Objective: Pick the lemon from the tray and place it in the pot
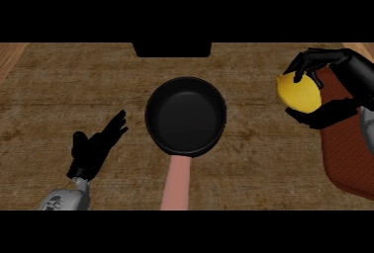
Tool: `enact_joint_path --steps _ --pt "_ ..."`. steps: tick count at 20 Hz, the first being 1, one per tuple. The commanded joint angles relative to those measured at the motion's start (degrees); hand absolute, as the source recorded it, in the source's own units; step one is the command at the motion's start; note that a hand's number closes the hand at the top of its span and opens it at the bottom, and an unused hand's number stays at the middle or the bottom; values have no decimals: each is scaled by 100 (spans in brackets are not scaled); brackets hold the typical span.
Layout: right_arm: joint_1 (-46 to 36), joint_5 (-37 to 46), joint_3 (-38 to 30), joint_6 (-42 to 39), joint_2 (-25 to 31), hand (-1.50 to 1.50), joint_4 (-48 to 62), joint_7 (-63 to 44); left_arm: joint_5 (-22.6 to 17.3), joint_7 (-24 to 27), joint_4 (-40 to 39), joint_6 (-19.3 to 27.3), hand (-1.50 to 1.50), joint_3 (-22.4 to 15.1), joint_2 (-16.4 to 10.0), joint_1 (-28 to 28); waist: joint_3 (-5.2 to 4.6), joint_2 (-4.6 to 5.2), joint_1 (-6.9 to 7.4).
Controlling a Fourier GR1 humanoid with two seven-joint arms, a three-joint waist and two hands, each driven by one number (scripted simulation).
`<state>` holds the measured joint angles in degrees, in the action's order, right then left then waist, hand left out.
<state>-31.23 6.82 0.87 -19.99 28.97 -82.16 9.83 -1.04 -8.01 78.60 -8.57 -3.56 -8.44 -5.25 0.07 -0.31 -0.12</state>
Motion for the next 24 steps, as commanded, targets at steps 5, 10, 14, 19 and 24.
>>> enact_joint_path --steps 5,10,14,19,24 --pt "-1312 613 843 58 -717 150 -584 -1968 -42 -44 119 -110 0 -47 66 162 -15 19 77" --pt "-2163 1271 1288 -45 -1112 150 404 -2256 -27 -147 353 -189 0 -17 -71 284 -13 39 167" --pt "-2007 1885 1759 113 -1503 150 461 -2099 11 -264 244 -70 0 37 38 89 -10 36 87" --pt "-2577 3238 2708 309 -1543 150 988 -2577 63 -91 115 -98 0 -69 110 211 -17 47 158" --pt "-2897 3429 2967 -175 -2297 150 2063 -3099 135 -153 94 -30 0 -117 208 28 -15 55 162"
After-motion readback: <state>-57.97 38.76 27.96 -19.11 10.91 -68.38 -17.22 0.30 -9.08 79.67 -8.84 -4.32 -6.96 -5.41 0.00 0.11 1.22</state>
